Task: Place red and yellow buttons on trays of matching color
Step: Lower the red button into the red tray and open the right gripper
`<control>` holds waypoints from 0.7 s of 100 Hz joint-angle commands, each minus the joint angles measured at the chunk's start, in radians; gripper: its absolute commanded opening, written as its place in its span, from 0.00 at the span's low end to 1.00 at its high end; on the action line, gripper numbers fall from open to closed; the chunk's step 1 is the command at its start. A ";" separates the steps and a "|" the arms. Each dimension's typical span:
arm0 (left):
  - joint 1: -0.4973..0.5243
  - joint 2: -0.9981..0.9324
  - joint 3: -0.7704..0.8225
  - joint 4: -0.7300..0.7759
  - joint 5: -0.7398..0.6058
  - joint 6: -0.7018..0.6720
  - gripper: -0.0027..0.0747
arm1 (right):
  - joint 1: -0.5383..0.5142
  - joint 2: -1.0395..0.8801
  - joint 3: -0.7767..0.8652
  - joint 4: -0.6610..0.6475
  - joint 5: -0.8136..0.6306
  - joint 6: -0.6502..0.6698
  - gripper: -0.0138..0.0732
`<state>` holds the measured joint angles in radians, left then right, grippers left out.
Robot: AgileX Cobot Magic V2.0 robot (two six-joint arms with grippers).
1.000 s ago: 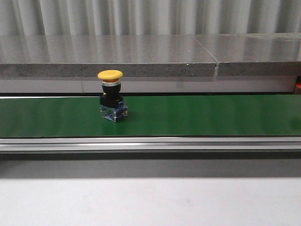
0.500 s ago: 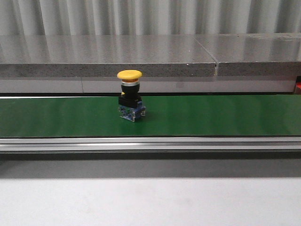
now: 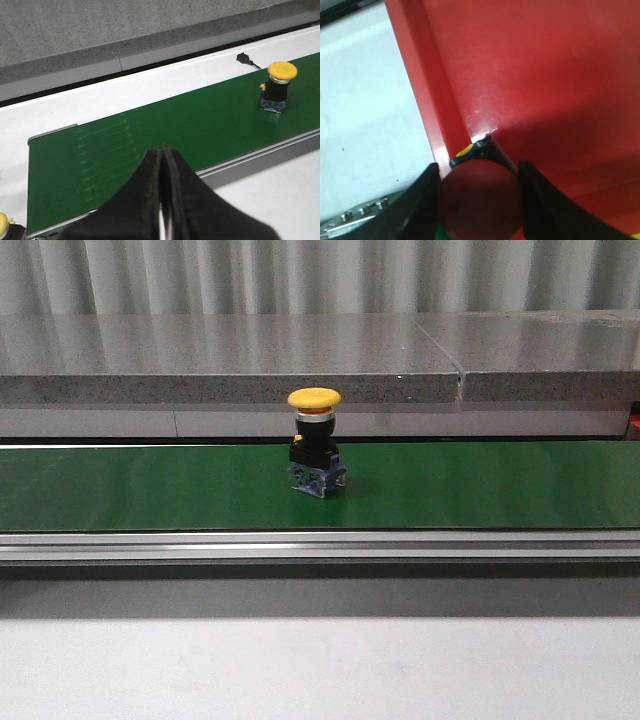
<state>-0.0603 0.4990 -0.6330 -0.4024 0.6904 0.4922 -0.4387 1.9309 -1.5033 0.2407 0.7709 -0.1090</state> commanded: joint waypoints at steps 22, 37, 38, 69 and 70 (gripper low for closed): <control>-0.010 0.003 -0.025 -0.033 -0.059 -0.002 0.01 | -0.005 -0.016 -0.031 0.029 -0.095 0.035 0.31; -0.010 0.003 -0.025 -0.033 -0.059 -0.002 0.01 | -0.005 -0.014 -0.031 0.031 -0.113 0.036 0.38; -0.010 0.003 -0.025 -0.033 -0.059 -0.002 0.01 | -0.005 -0.014 -0.031 0.032 -0.114 0.036 0.38; -0.010 0.003 -0.025 -0.033 -0.059 -0.002 0.01 | -0.005 -0.015 -0.031 0.064 -0.131 0.036 0.76; -0.010 0.003 -0.025 -0.033 -0.059 -0.002 0.01 | -0.005 -0.017 -0.031 0.064 -0.131 0.036 0.76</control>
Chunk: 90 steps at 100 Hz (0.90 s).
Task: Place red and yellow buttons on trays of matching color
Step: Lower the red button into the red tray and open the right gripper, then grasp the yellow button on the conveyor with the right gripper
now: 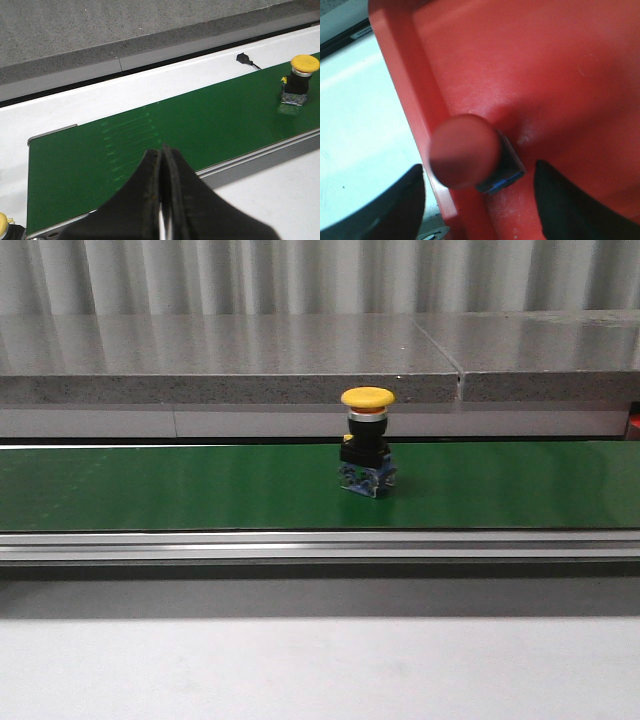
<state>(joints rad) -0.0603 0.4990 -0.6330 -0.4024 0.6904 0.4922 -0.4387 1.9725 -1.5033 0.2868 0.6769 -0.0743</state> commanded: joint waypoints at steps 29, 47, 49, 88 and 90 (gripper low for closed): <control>-0.010 0.003 -0.025 -0.033 -0.059 -0.002 0.01 | -0.005 -0.192 0.024 0.016 -0.063 -0.064 0.76; -0.010 0.003 -0.025 -0.033 -0.059 -0.002 0.01 | 0.000 -0.328 0.138 0.016 -0.109 -0.106 0.76; -0.010 0.003 -0.025 -0.033 -0.059 -0.002 0.01 | 0.003 -0.343 0.151 0.016 -0.114 -0.108 0.76; -0.010 0.003 -0.025 -0.033 -0.059 -0.002 0.01 | 0.093 -0.596 0.336 0.014 -0.097 -0.121 0.79; -0.010 0.003 -0.025 -0.033 -0.059 -0.002 0.01 | 0.104 -0.608 0.342 0.014 -0.093 -0.121 0.81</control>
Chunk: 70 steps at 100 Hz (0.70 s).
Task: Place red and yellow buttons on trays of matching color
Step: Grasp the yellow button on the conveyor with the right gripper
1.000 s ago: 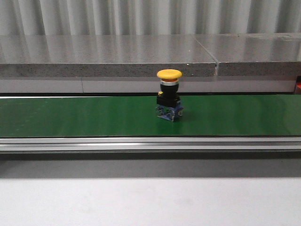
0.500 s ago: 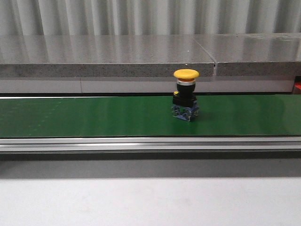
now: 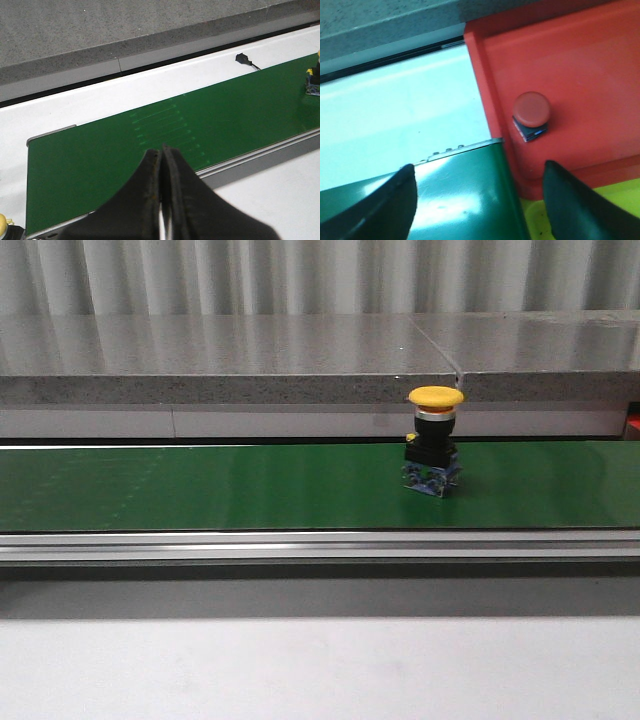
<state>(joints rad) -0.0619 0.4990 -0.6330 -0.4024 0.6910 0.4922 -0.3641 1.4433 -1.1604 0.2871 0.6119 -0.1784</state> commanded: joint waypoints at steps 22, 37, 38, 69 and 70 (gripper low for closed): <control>-0.008 0.003 -0.025 -0.033 -0.060 -0.002 0.01 | 0.165 -0.138 0.014 0.015 0.115 -0.016 0.87; -0.008 0.003 -0.025 -0.033 -0.060 -0.002 0.01 | 0.256 -0.138 0.012 0.015 0.208 -0.017 0.87; -0.008 0.003 -0.025 -0.033 -0.060 -0.002 0.01 | 0.259 -0.138 0.012 0.015 0.217 -0.017 0.87; -0.008 0.003 -0.025 -0.033 -0.060 -0.002 0.01 | 0.362 -0.123 0.008 0.016 0.329 -0.076 0.87; -0.008 0.003 -0.025 -0.033 -0.060 -0.002 0.01 | 0.367 -0.120 0.008 0.016 0.329 -0.081 0.87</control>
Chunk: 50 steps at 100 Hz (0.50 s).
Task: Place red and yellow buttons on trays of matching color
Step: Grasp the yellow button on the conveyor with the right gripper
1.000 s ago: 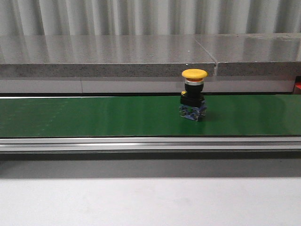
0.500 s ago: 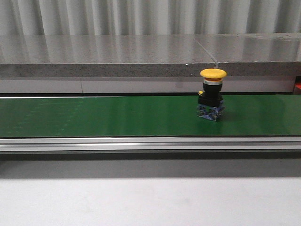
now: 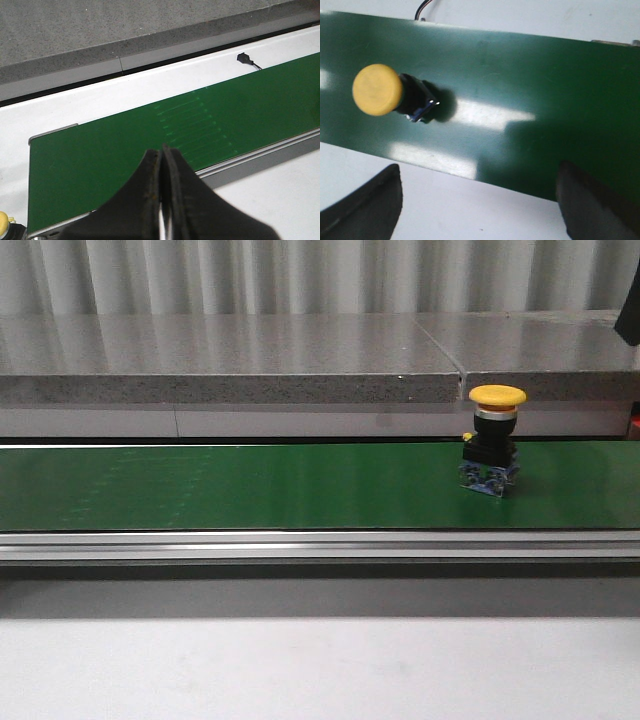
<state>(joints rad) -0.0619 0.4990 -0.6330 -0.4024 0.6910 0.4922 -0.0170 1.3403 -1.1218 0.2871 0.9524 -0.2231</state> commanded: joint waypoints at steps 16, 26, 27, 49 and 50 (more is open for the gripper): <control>-0.008 0.003 -0.025 -0.033 -0.060 -0.002 0.01 | 0.082 0.061 -0.073 0.016 -0.003 -0.076 0.87; -0.008 0.003 -0.025 -0.033 -0.060 -0.002 0.01 | 0.120 0.118 -0.111 0.016 0.005 -0.150 0.87; -0.008 0.003 -0.025 -0.033 -0.060 -0.002 0.01 | 0.122 0.126 -0.117 0.016 0.008 -0.157 0.87; -0.008 0.003 -0.025 -0.033 -0.060 -0.002 0.01 | 0.155 0.246 -0.202 0.011 0.005 -0.351 0.86; -0.008 0.003 -0.025 -0.033 -0.060 -0.002 0.01 | 0.155 0.250 -0.206 0.011 0.006 -0.353 0.86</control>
<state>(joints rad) -0.0619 0.4990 -0.6330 -0.4024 0.6910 0.4922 0.1362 1.5900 -1.2732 0.2871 0.9753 -0.5134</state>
